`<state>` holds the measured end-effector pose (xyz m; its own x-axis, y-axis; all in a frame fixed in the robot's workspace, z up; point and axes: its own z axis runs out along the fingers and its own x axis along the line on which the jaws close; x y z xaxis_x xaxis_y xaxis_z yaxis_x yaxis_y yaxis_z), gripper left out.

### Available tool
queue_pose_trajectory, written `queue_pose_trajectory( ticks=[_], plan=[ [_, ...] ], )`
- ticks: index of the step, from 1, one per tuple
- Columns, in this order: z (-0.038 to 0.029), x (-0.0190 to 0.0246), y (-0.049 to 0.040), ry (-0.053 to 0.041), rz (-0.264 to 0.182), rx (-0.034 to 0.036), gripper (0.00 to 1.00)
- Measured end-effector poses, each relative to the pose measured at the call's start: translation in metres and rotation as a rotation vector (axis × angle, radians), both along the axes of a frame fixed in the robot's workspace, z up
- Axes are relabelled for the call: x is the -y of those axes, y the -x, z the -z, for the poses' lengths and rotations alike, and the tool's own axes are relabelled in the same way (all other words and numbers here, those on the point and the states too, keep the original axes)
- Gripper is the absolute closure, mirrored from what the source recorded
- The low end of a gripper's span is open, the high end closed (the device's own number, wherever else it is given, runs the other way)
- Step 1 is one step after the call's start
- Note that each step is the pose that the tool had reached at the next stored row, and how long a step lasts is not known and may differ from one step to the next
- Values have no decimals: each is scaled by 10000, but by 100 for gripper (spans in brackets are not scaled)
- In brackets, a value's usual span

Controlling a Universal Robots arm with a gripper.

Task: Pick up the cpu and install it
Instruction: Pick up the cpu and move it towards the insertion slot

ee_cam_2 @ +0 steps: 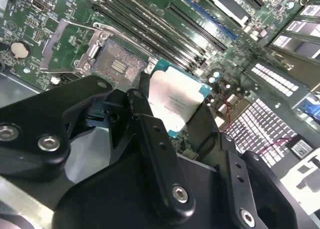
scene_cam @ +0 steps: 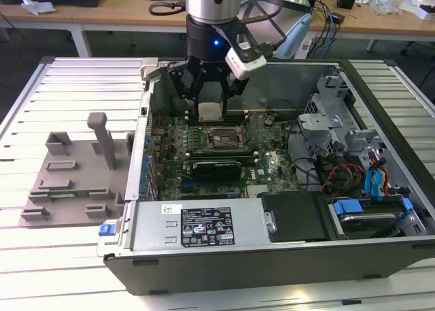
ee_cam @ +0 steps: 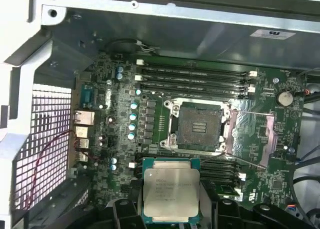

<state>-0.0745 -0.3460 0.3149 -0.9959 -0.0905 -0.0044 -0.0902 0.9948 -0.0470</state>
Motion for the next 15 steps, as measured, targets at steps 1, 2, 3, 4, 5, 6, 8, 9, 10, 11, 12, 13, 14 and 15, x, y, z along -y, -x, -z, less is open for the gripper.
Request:
queue_pose_trajectory(
  ticks=[1, 2, 3, 4, 5, 6, 8, 9, 10, 11, 12, 13, 14, 15],
  plan=[
    [10, -6, -13, -1, 0, -1, 45],
    [19, -13, -23, -1, 0, -2, 45],
    [39, -31, -48, 0, 0, -7, 45],
    [57, -49, -67, -1, -1, -12, 45],
    [82, -73, -93, -1, 0, -19, 45],
    [98, -84, -122, -1, 0, -23, 45],
    [114, -90, -166, 0, -1, -28, 45],
    [133, -96, -214, -1, 0, -36, 45],
    [147, -100, -243, 0, 0, -42, 45],
    [158, -103, -261, 0, 0, -45, 45],
    [175, -107, -277, 0, -1, -48, 45],
    [193, -111, -292, 1, -1, -53, 45],
    [215, -118, -308, 2, -1, -59, 45],
    [228, -123, -320, 1, 0, -60, 45]
  ],
)
